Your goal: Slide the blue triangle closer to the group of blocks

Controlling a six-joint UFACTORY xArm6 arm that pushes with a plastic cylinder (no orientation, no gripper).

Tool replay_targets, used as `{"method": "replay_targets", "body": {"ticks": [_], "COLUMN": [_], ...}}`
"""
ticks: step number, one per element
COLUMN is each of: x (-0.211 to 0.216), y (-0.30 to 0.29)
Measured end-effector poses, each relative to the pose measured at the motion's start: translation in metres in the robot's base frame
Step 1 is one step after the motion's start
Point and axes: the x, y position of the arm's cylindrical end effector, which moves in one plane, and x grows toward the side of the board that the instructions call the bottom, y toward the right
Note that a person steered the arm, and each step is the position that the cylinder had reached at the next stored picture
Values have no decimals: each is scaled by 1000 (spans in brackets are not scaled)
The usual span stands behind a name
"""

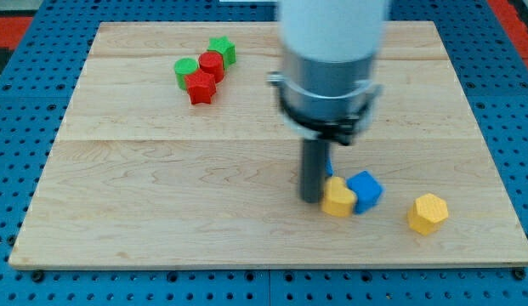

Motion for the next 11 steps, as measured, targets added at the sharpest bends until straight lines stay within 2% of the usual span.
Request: {"method": "replay_targets", "body": {"ticks": [1, 3, 4, 5, 6, 7, 8, 9, 10, 11], "x": [2, -17, -9, -60, -72, -58, -93, -113, -82, -53], "y": [52, -14, -66, -80, -23, 23, -24, 11, 45, 52]}}
